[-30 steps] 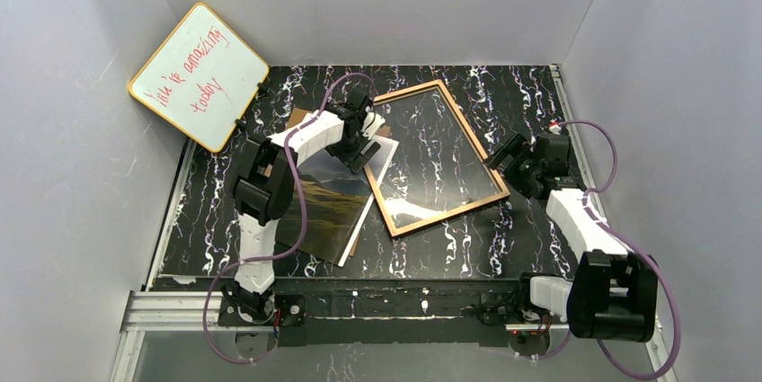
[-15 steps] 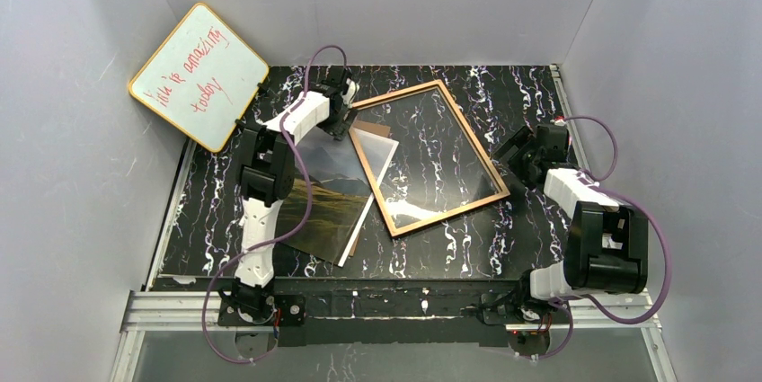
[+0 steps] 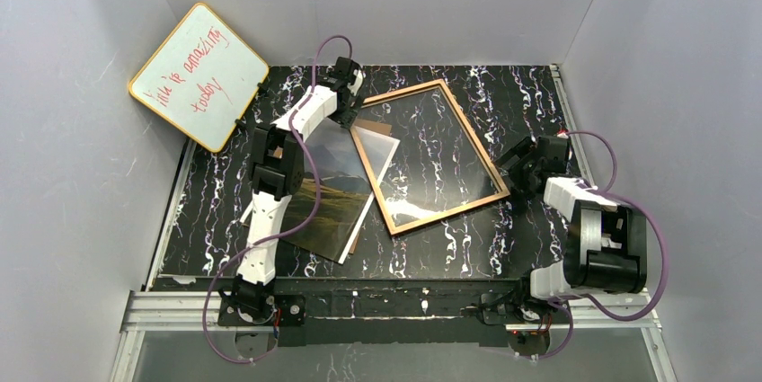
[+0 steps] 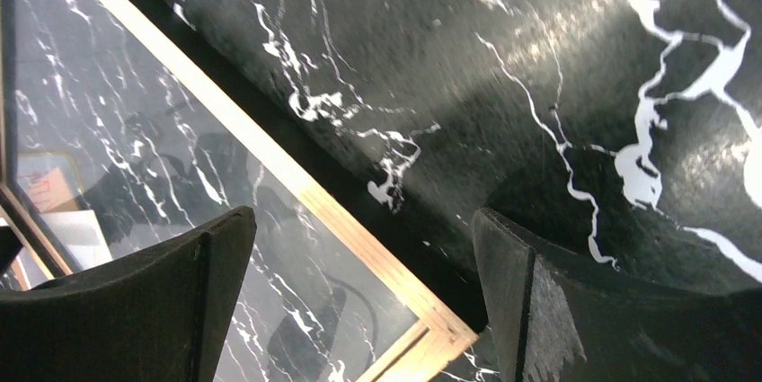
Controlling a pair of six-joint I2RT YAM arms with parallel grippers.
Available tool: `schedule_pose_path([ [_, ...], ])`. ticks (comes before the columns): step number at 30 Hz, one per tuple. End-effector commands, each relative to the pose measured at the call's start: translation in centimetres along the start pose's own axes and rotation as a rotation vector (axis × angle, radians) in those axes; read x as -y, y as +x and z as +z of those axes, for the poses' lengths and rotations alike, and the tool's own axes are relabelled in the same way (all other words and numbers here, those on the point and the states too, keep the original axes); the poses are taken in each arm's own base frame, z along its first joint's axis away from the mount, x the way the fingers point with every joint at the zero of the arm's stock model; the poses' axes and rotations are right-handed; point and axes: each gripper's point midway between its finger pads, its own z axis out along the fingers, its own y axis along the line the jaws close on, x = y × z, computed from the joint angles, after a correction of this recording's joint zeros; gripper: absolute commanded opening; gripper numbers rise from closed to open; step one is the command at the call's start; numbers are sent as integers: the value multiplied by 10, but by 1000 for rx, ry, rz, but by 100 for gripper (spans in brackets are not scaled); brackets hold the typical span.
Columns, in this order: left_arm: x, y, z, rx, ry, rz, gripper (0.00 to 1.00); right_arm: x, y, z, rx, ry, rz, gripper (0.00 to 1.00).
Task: Put the photo into the frame
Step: Move the photo frame item to the center of the board.
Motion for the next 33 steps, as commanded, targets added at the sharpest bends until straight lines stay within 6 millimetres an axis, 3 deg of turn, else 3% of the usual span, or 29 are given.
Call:
schedule_pose_path([
  [1,33,11,11,-46,54,35,75,1,4,-10,12,-29,44,99],
  [10,72,6,7,-33,107,98,75,8,23,-39,0,-54,78,98],
  [15,88,13,8,-45,125,129,76,33,26,-63,31,74,81,98],
  [18,78,17,9,-58,90,140,76,47,11,-79,101,179,59,98],
  [22,47,31,13,-94,51,109,76,42,-4,-94,152,199,57,99],
  [26,15,57,22,-146,31,63,76,36,-16,-104,182,208,62,99],
  [30,-8,86,32,-196,17,35,76,6,-26,-115,209,114,41,97],
  [33,-17,106,38,-228,10,22,76,-40,-15,-115,165,-25,-28,95],
])
